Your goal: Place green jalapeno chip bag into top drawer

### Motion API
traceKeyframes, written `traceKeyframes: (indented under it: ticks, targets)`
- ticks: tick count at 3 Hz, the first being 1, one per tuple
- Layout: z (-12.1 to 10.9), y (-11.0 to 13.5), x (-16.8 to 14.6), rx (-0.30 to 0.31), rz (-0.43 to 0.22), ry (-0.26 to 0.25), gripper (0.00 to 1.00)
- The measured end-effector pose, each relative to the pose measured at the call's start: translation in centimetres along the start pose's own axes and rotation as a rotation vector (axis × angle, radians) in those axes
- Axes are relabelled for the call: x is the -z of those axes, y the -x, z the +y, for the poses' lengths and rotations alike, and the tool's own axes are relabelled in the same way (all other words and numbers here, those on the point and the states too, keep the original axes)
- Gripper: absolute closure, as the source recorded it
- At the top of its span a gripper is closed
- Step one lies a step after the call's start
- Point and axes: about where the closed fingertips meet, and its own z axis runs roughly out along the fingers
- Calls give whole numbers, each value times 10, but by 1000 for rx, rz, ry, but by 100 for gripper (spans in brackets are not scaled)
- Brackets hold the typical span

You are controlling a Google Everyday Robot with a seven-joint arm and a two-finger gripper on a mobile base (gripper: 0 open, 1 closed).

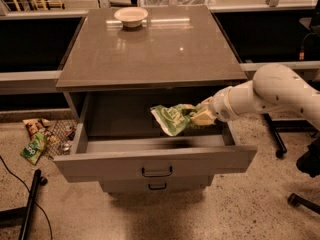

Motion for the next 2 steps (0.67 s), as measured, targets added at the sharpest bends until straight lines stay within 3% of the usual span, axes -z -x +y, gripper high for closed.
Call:
traceKeyframes:
  ticks: [2]
  targets:
    - [-25,-31,-36,-116,-6,-21,58]
